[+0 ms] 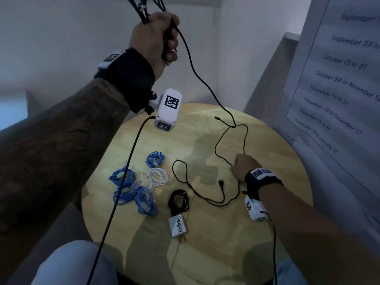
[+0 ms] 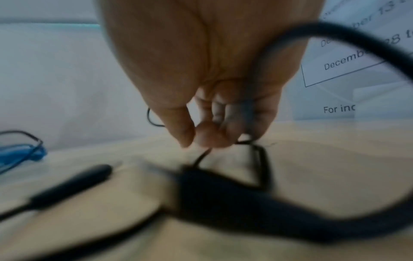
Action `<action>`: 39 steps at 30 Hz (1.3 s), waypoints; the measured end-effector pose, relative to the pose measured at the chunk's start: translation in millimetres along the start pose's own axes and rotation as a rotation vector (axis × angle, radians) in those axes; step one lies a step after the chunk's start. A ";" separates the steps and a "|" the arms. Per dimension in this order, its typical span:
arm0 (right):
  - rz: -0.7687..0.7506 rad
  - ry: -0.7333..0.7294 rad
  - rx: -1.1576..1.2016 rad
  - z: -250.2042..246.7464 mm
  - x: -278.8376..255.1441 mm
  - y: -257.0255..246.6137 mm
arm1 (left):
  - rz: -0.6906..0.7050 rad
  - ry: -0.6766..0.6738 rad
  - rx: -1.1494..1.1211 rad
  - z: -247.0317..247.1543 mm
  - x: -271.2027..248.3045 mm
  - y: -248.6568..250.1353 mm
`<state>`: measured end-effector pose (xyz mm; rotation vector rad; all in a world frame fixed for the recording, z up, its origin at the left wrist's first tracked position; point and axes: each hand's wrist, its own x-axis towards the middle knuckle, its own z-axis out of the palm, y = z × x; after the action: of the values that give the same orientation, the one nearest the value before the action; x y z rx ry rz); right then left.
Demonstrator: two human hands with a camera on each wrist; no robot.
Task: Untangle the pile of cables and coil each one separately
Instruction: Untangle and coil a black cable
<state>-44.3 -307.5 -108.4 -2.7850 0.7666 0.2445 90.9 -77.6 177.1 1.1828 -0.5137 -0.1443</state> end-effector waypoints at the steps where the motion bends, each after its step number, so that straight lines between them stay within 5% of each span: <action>1: -0.027 0.057 0.020 -5.2 -6.7 -4.4 | -0.012 -0.003 0.000 0.4 -0.3 -3.2; 3: -0.225 0.143 0.116 -12.7 -27.2 -20.7 | -0.038 -0.009 0.009 2.6 -1.2 -9.8; 6: -0.584 -0.148 -0.029 -6.7 -70.8 -49.3 | -0.087 -0.011 0.022 8.4 -4.5 -20.2; 8: -0.684 -0.225 -0.183 8.4 -77.6 -50.8 | -0.115 -0.014 0.029 13.1 -7.2 -24.4; 13: -0.375 -0.096 -0.105 8.9 -33.6 -21.9 | -0.150 -0.043 0.030 15.6 -12.8 -24.9; 16: -0.268 0.111 0.093 -6.4 -26.1 -20.0 | -0.165 -0.073 0.044 17.6 -17.8 -24.9; 20: -0.296 0.172 0.655 -42.6 -30.0 -53.9 | -0.182 -0.091 -0.003 22.0 -22.9 -20.1; 29: -0.302 0.304 0.815 -84.6 -5.1 -83.1 | -0.091 -0.086 0.028 14.9 -28.8 15.1; 39: -0.258 0.259 0.286 -120.2 -20.6 -34.8 | -0.021 0.007 0.399 -4.1 -42.4 4.6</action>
<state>-32.0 -301.7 17.6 -2.6280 0.4422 -0.2579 54.9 -56.7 167.2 1.5772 -0.5391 -0.0556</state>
